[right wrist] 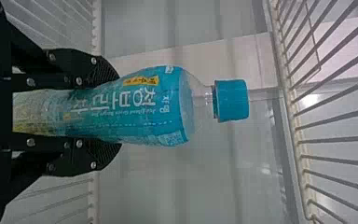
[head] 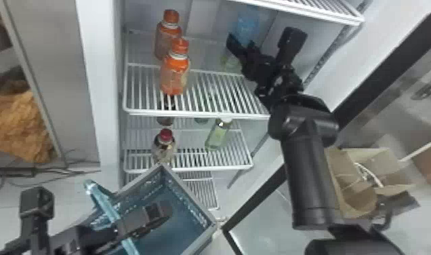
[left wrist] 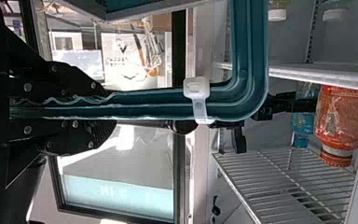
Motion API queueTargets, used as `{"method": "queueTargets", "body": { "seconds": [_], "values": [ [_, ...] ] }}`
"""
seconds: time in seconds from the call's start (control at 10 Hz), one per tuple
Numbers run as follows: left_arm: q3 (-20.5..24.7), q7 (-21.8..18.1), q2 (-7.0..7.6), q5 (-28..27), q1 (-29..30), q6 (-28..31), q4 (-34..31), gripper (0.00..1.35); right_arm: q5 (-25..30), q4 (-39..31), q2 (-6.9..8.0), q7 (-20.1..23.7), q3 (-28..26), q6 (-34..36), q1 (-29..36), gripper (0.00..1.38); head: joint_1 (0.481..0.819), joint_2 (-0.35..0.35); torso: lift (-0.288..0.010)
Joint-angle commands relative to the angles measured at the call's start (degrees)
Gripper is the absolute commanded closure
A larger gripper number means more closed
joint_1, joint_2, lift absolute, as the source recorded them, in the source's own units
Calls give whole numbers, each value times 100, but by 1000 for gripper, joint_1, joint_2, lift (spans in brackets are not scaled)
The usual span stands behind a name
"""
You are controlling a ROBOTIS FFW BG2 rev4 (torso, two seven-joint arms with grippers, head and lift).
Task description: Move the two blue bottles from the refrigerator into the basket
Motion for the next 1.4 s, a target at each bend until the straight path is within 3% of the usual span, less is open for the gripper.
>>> {"method": "queueTargets", "body": {
  "seconds": [0.0,0.5,1.3],
  "values": [
    [0,0,7,0,2,0,0,1202,-8,-381,4,3,-47,2,248,1282,695,-343,-10],
    [-11,0,7,0,2,0,0,1202,-133,-1534,4,108,-173,143,979,1282,695,-350,-10],
    [-34,0,7,35,44,-43,0,1202,-910,-3798,-5,495,-287,579,2667,1282,695,-338,-10]
  ]
}}
